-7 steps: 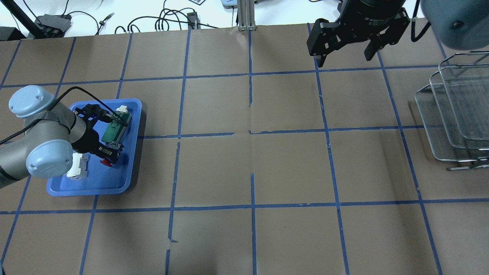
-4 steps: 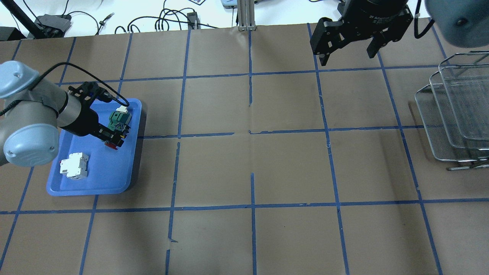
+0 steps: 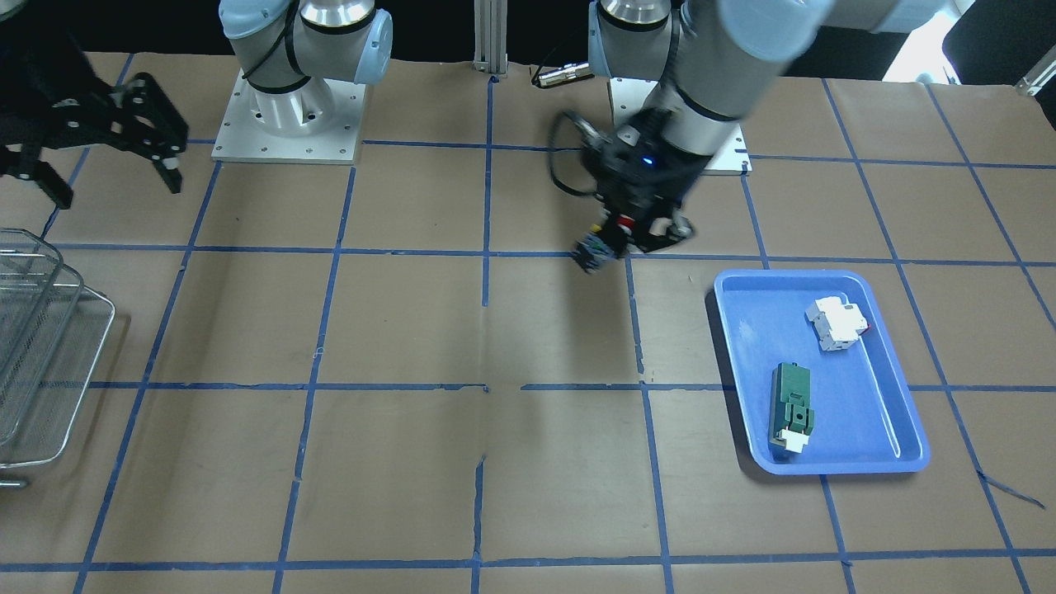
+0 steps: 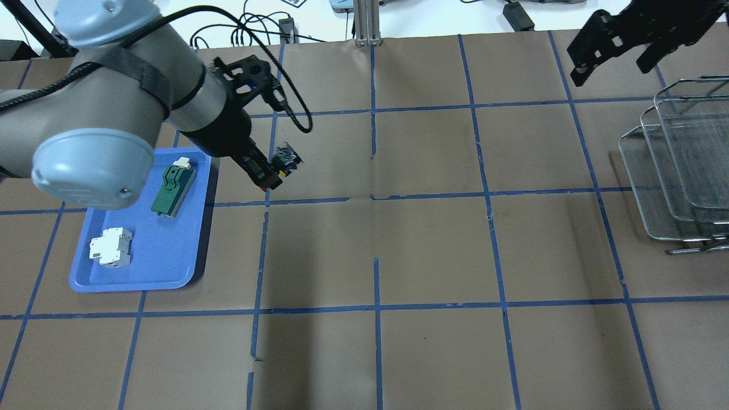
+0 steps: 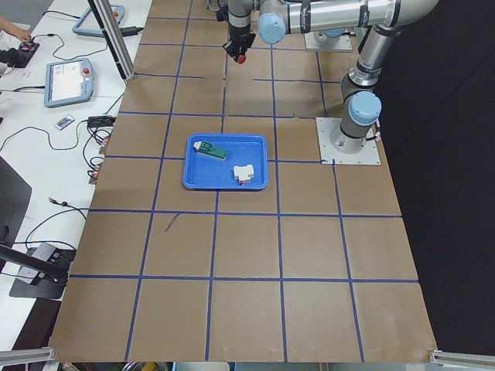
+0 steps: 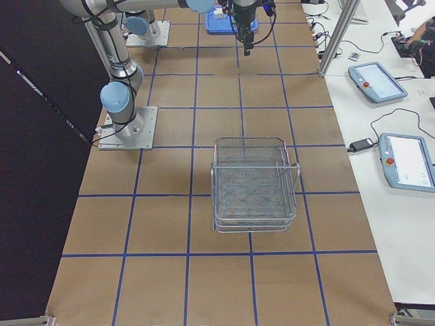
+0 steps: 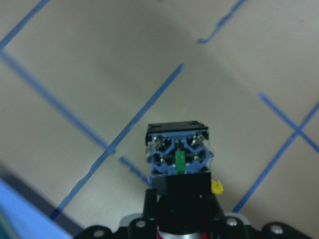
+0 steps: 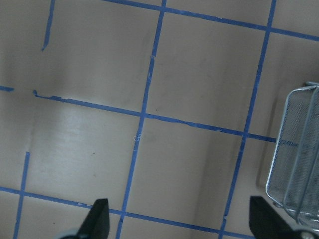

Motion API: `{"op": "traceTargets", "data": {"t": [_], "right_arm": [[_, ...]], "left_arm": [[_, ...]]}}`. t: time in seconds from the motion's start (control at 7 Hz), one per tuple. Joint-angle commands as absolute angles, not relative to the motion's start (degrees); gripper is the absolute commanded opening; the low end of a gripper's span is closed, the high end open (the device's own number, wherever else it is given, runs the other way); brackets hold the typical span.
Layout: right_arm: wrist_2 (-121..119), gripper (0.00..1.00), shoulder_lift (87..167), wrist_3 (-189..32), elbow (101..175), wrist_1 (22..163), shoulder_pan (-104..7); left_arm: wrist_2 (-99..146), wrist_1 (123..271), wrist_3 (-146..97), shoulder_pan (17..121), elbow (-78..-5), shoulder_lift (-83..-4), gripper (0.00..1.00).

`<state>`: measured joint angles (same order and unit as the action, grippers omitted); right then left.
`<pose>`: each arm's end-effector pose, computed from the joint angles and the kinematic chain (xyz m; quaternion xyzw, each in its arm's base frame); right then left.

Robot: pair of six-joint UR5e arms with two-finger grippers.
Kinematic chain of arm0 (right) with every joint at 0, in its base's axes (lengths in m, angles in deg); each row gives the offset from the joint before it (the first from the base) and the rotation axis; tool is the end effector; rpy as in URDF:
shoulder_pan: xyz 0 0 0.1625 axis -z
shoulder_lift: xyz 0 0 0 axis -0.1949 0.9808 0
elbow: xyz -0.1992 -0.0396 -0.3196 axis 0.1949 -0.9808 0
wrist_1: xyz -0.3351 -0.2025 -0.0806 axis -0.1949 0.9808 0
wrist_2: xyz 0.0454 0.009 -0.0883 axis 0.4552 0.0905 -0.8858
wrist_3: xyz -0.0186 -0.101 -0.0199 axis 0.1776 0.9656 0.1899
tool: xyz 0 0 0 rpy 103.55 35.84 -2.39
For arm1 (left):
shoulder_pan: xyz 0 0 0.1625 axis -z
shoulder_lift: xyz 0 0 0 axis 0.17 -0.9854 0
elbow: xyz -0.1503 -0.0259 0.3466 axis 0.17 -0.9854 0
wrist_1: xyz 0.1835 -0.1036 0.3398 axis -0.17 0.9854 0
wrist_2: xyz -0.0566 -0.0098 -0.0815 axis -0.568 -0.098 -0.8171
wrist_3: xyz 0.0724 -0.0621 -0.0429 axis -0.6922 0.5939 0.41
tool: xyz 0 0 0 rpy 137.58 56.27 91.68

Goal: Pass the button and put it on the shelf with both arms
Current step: 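Lift the push button with the left gripper and carry it toward the table center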

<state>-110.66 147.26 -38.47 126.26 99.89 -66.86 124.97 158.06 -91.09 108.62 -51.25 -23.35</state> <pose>0.0377 -0.4985 0.4992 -0.1035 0.9938 -0.0362 0.0204 -0.2228 -0.4428 0.3750 -0.5034 -0.8591 0.0503 0.0772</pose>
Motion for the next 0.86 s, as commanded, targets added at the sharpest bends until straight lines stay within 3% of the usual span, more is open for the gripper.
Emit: {"op": "traceTargets", "data": {"t": [0.0, 0.43, 0.71], "right_arm": [[-104.2, 1.0, 146.9, -26.3, 126.7, 97.2, -55.3], [-88.5, 1.0, 143.5, -23.1, 129.1, 88.3, -49.2], [-76.0, 1.0, 143.5, -22.9, 137.3, 84.6, -49.4]], "left_arm": [[124.4, 155.8, -99.1, 118.6, -49.4, -24.8, 0.0], [121.0, 156.3, -105.3, 120.2, -41.8, -29.7, 0.0], [121.4, 155.6, -104.6, 122.1, -41.2, -31.0, 0.0]]}}
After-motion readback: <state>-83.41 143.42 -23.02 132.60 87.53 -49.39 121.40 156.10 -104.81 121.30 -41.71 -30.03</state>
